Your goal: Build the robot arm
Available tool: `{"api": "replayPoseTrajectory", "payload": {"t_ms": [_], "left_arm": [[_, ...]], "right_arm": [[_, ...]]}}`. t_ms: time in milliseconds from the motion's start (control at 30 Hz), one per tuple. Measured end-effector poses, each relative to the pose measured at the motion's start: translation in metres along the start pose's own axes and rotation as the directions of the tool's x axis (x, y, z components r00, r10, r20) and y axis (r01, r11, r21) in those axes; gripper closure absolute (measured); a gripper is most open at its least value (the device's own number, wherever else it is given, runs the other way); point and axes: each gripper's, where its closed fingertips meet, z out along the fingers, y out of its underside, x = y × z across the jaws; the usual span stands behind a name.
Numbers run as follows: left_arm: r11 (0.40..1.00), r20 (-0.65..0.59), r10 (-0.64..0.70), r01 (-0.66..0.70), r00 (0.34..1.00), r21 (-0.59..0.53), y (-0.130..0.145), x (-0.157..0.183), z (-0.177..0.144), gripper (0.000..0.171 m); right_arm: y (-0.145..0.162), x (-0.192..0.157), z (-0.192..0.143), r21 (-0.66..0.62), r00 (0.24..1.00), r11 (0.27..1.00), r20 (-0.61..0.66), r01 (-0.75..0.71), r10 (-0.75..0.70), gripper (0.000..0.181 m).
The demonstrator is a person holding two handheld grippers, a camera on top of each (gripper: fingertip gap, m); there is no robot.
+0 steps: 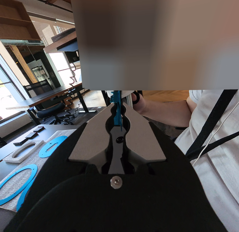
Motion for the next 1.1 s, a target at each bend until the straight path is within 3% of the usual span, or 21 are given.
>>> {"api": "replayPoseTrajectory", "payload": {"t_ms": [300,433,500,600,667,733,800,900,1000,1100], "left_arm": [[0.979,0.029,0.202,-0.201,0.979,-0.034,-0.004,0.006,-0.005,0.168],[0.924,0.04,0.373,-0.367,0.927,-0.105,-0.001,0.009,-0.005,0.168],[0.856,0.028,0.497,-0.484,0.868,-0.18,0.004,0.011,-0.004,0.168],[0.697,-0.019,0.681,-0.656,0.732,-0.29,0.013,0.014,-0.004,0.169],[0.57,-0.072,0.777,-0.747,0.625,-0.344,0.019,0.017,-0.004,0.169],[0.448,-0.128,0.84,-0.808,0.527,-0.383,0.026,0.021,-0.004,0.169],[0.351,-0.187,0.872,-0.844,0.452,-0.405,0.035,0.024,-0.004,0.169],[0.243,-0.224,0.905,-0.872,0.361,-0.424,0.041,0.025,-0.004,0.168],[0.19,-0.237,0.92,-0.882,0.314,-0.432,0.044,0.025,-0.005,0.168],[0.181,-0.224,0.927,-0.884,0.299,-0.432,0.043,0.025,-0.007,0.168]], "right_arm": [[-0.002,-0.002,-0.001,0.001,0.999,0.999,0.003,0.05,-0.05,0.171],[0.0,-0.003,-0.003,-0.015,0.997,0.997,0.004,0.081,-0.081,0.167],[0.0,-0.004,-0.005,-0.026,0.994,0.994,0.003,0.111,-0.111,0.16],[0.003,-0.012,-0.017,-0.076,0.989,0.987,0.06,0.14,-0.136,0.153],[0.004,-0.01,-0.034,-0.134,0.991,0.987,0.107,0.092,-0.078,0.153],[0.007,0.016,-0.051,-0.238,0.999,0.971,0.029,-0.021,0.029,0.152],[0.021,0.067,-0.071,-0.408,0.978,0.903,-0.201,-0.131,0.051,0.152],[0.049,0.128,-0.109,-0.671,0.889,0.692,-0.449,-0.266,-0.093,0.15],[0.062,0.153,-0.119,-0.784,0.856,0.508,-0.492,-0.356,-0.159,0.148],[0.074,0.173,-0.118,-0.832,0.843,0.376,-0.501,-0.407,-0.196,0.143]]}}
